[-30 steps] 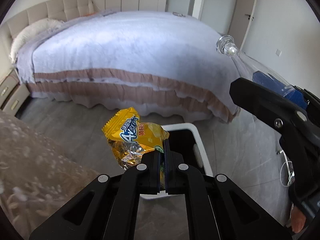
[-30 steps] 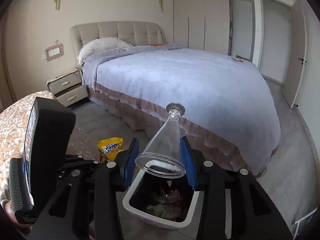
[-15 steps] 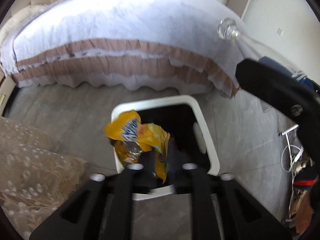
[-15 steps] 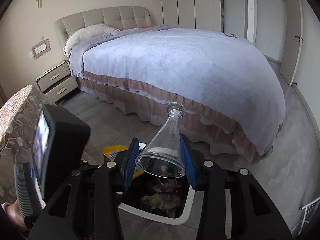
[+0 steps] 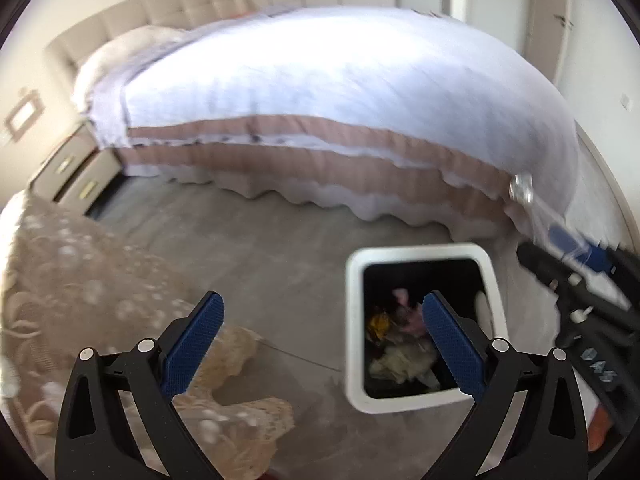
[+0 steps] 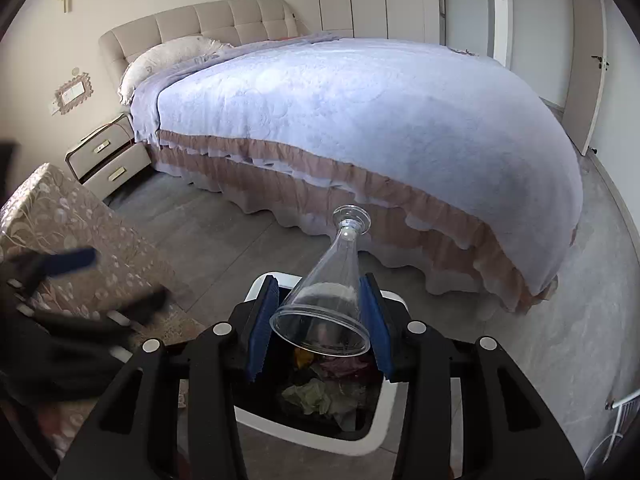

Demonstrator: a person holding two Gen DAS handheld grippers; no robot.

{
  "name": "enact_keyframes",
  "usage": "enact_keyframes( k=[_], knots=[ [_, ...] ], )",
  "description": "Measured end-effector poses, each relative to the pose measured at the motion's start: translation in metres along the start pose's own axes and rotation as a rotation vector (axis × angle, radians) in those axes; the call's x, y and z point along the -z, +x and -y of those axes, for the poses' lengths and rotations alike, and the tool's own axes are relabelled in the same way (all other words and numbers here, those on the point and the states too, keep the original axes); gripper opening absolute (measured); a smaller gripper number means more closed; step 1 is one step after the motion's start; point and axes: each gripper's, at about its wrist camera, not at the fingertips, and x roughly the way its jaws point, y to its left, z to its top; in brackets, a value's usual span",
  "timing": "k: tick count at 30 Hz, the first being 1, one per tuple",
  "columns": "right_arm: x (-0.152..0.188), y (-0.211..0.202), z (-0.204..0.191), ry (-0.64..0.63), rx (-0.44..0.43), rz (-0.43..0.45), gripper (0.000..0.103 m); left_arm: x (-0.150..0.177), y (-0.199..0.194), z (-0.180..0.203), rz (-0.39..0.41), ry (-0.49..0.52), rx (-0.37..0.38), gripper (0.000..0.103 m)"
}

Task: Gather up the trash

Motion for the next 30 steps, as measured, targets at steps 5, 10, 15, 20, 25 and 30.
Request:
enact_keyframes(
  k=[5, 10, 15, 20, 25, 30],
  knots=[
    [0.011, 0.024, -0.009, -0.015, -0.019, -0.054, 0.044, -0.001, -0.01, -0.022, 0.017, -0.065, -0.039, 0.098],
    [0.016, 0.042, -0.011, -0.028, 0.006, -0.074, 0.098, 0.001, -0.025, -0.029, 0.038, -0.088, -0.049, 0.098],
    [0.012, 0.036, -0.01, -0.039, 0.021, -0.091, 0.098, 0.003, -0.052, -0.04, 0.087, -0.12, -0.038, 0.098],
    [-0.001, -0.011, -0.026, -0.088, 0.021, 0.039, 0.098, 0.005, -0.091, -0.054, 0.144, -0.153, -0.031, 0.098],
    [-0.019, -0.073, -0.055, -0.16, -0.021, 0.2, 0.098, 0.012, -0.138, -0.073, 0.221, -0.185, -0.068, 0.098],
    [-0.033, -0.138, -0.089, -0.21, -0.119, 0.359, 0.098, 0.029, -0.198, -0.1, 0.305, -0.211, -0.129, 0.098]
  ],
)
